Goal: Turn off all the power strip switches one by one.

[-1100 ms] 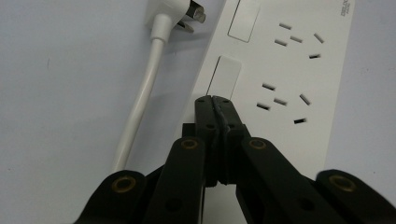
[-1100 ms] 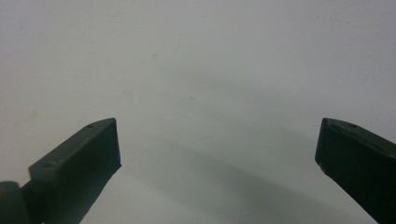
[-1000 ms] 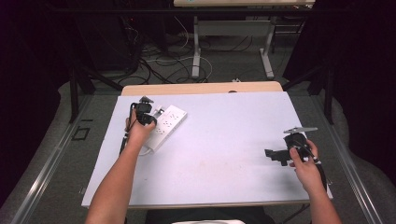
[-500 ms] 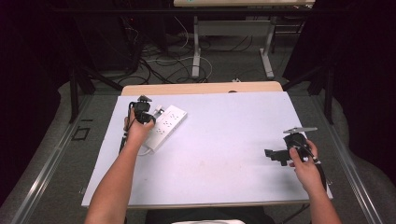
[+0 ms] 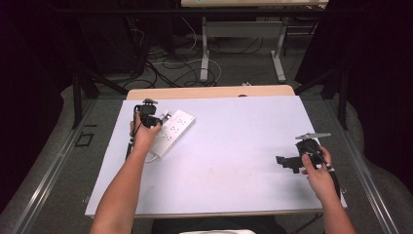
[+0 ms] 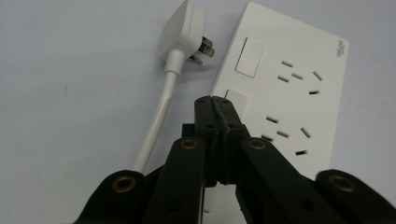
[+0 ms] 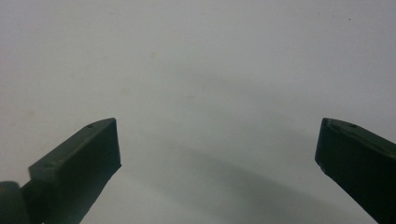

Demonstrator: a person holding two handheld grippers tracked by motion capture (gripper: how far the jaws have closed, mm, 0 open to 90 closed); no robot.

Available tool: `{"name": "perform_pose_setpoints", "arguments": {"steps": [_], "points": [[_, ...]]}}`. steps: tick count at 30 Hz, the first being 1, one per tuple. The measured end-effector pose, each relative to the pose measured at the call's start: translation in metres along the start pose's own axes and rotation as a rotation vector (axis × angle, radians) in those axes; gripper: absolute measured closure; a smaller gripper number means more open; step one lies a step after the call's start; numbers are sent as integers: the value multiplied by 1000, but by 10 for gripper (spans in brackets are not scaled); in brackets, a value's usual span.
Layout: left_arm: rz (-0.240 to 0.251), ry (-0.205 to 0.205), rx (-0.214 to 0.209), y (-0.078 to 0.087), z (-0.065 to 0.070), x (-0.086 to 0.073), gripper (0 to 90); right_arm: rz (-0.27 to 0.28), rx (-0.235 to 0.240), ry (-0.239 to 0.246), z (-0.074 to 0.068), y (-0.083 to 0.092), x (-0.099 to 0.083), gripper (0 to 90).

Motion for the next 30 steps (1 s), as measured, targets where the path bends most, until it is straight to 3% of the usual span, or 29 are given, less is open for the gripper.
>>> {"name": "perform_pose_setpoints", "arguments": {"steps": [10,30], "points": [[46,-1,-16,-6,3,2,900,0,2,0,0,0,0,0],[44,-15,-20,-15,16,16,900,2,2,-1,1,1,-1,0]]}}
Point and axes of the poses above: each handheld gripper's, and its own axes: y roughly backward along the jaws, x roughly out of its top, z roughly to its right, the point moved 1 cm from there along -y, roughly forward along the jaws, and after that the axes turned 12 degrees about -y, right-handed, at the moved point
